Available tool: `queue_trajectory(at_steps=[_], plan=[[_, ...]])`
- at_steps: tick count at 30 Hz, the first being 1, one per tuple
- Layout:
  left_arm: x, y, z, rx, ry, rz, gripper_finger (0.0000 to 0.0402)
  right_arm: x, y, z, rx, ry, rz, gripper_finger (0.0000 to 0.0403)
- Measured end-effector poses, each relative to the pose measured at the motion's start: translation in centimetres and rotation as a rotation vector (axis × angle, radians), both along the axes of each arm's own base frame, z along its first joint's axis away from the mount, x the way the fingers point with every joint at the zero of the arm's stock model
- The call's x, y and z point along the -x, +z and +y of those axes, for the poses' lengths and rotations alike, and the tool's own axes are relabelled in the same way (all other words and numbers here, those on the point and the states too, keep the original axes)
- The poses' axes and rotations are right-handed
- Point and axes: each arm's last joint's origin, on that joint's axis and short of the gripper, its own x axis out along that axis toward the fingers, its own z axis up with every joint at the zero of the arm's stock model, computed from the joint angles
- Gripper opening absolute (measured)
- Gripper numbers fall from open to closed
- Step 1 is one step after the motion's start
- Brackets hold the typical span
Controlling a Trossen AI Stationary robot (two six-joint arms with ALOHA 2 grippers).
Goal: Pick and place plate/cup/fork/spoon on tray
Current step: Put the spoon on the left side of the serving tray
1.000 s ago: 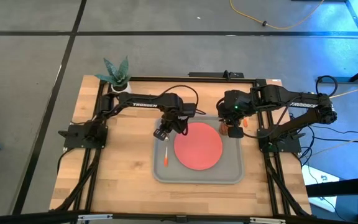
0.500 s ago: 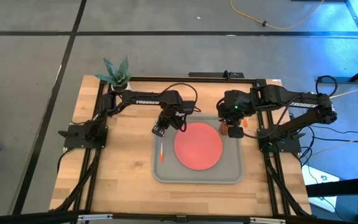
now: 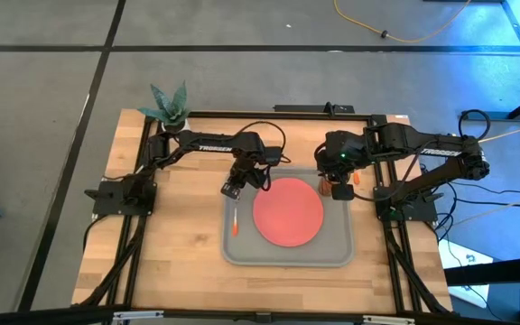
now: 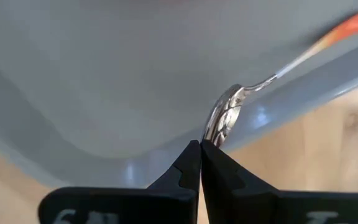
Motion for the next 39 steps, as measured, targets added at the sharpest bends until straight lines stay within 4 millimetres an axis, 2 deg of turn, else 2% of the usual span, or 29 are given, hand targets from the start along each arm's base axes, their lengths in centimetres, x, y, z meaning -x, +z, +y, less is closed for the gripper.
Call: queue_trajectory(at_steps=[9,18,39], plan=[[0.8,-2.1,-0.1,-0.009,-0.001,0.043,0.0,0.0,0.0,0.0,0.002,0.003,0.0,0.0071],[0.6,-2.2,-0.1,-0.02,-0.054,0.01,0.0,0.0,0.0,0.0,0.002,0.003,0.0,0.0071],[0.2,-2.3,-0.1,-0.03,-0.049,-0.029,0.0,0.0,0.0,0.0,0.0,0.001,0.0,0.0071]])
